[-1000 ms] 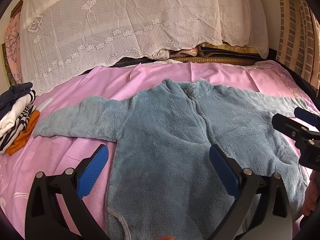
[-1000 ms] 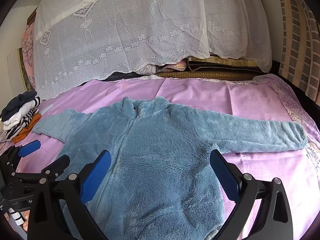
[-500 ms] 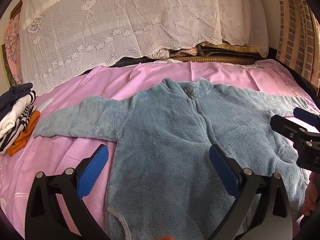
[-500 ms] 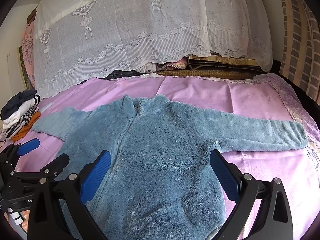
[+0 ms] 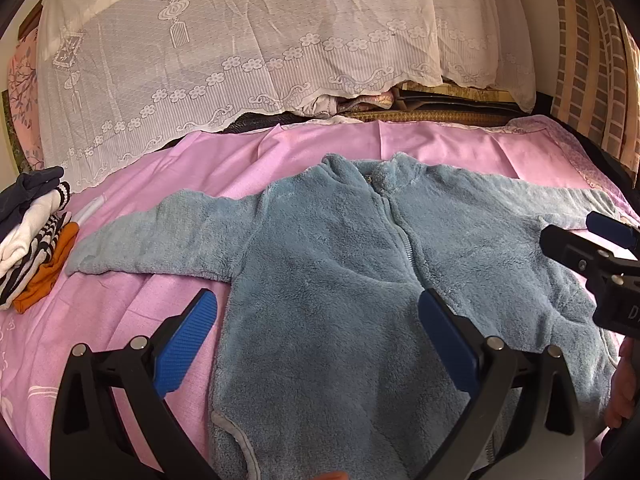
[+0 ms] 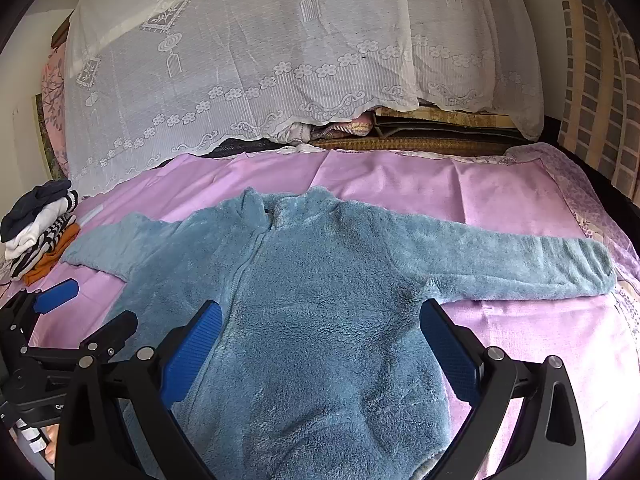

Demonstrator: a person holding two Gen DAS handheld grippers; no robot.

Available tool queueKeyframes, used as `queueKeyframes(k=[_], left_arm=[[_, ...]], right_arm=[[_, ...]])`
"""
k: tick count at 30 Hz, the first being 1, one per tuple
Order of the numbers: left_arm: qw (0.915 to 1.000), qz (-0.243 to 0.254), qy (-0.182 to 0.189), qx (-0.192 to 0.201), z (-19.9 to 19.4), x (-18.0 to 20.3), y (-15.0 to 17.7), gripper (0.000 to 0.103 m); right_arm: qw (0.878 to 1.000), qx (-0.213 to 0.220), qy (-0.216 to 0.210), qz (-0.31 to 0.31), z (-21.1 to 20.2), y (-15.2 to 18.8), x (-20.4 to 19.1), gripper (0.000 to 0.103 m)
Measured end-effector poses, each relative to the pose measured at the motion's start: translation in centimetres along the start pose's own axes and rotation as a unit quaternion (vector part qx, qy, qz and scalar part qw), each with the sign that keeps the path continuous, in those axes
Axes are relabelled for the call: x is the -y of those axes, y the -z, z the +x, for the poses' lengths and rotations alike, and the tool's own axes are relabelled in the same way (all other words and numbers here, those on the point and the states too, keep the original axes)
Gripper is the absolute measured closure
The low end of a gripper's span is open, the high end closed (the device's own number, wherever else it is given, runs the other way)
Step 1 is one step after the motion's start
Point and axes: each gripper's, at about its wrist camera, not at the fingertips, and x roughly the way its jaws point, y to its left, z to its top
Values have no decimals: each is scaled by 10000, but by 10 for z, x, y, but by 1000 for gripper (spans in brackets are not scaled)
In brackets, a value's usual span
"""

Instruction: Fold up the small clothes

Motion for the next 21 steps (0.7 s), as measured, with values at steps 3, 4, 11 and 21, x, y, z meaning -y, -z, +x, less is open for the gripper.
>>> queueKeyframes(k=[3,4,11,21], left_arm=[[10000,3,0,-7,0,0,0,5],[10000,6,-2,-11,1,0,1,5],[10000,1,-2,-5,0,0,0,5],[10000,78,7,-23,2,6,4,5]], right_arm=[[10000,10,-10,22,-1,-1,1,3],[10000,9,-8,24,-1,-1,1,3],[10000,20,-3,20,-1,-1,2,3],[10000,-41,25,38,1,-1,5,3]])
